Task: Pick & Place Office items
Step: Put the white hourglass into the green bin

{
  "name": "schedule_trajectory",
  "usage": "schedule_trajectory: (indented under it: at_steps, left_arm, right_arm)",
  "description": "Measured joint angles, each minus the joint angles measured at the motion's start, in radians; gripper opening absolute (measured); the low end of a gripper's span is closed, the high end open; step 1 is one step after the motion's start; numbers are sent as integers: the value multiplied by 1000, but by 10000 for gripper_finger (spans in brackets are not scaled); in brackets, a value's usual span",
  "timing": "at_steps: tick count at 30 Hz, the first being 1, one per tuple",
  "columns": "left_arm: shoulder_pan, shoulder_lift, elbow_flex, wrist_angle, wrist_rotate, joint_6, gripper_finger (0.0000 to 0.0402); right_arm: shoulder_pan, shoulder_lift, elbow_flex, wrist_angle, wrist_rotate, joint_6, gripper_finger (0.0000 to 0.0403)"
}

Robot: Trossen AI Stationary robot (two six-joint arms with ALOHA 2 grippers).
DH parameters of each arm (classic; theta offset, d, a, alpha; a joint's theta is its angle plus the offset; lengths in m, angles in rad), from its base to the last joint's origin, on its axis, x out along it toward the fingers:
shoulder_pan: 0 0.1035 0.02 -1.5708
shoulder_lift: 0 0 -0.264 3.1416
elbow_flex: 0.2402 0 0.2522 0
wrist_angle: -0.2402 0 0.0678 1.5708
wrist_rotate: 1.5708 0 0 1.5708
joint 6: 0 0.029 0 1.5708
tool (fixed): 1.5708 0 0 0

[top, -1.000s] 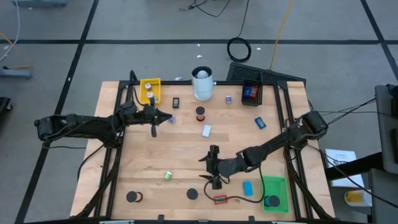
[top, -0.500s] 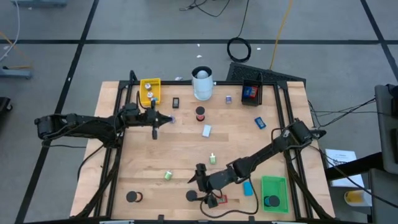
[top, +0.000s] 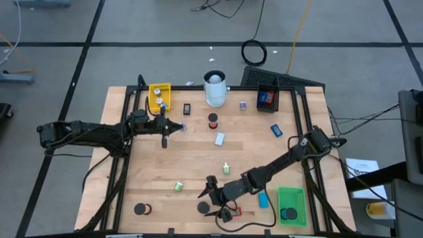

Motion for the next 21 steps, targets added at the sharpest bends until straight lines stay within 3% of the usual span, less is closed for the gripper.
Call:
schedule_trajectory:
  at_steps: [6,21]
  left_arm:
    - [0,0,0,0,0,0,31]
    - [0,0,0,-1,-1,0,31]
  right_arm:
    - [17,0,0,19,-49,-4,345]
    - [-3,51,0,76,-23,-30,342]
